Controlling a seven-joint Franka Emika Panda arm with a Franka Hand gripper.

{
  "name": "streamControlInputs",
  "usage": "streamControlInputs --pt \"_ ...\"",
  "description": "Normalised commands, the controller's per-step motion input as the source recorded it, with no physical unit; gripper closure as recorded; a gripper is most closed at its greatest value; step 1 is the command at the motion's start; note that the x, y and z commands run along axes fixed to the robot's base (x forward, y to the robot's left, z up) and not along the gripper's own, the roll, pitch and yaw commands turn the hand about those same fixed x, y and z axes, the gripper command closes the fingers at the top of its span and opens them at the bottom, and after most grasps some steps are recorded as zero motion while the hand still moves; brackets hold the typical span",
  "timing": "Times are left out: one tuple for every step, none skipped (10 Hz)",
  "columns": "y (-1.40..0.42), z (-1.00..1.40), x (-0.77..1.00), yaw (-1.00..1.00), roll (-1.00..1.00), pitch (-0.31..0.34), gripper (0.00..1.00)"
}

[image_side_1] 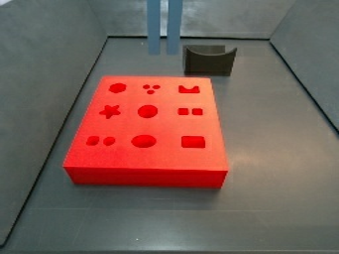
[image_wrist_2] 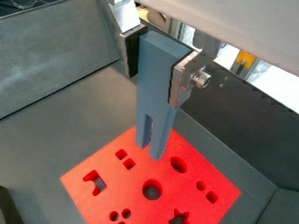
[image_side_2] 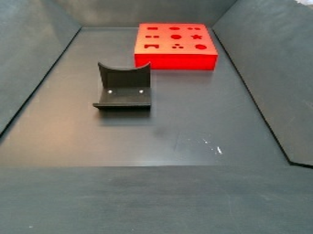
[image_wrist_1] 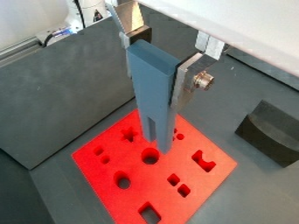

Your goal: Insert the double-square object.

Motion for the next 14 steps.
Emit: streamControlInputs --pt "0.00 -0.03 0.00 0.00 -0.08 0.000 1.00" --pt "0.00 0.00 0.00 0.00 0.00 0.000 1.00" --pt "0.03 0.00 -0.01 0.00 -0.03 -0.009 1.00" --pt "0.02 -0.04 0.00 0.00 -0.01 0.000 1.00" --pt "0.00 -0.08 0.01 0.00 0.00 0.000 1.00" --pt "0.00 -0.08 0.00 0.00 0.00 0.000 1.00" --pt "0.01 0.00 0.00 0.00 0.02 0.000 1.00" --pt "0.00 -0.21 0.53 -0.25 -0.12 0.007 1.00" --pt "0.03 -0.33 0.84 -0.35 -0.19 0.026 1.00" --pt "0.13 -0.39 0.91 -0.31 -0.20 0.037 1.00" --pt "0.15 -0.46 0.97 -0.24 -0.15 0.046 1.00" --pt "0.35 -0.41 0.97 -0.04 -0.08 0.117 1.00" --pt "0.47 -0.33 0.63 0.03 -0.05 0.091 1.00" --pt "0.28 -0.33 0.46 0.04 -0.03 0.046 1.00"
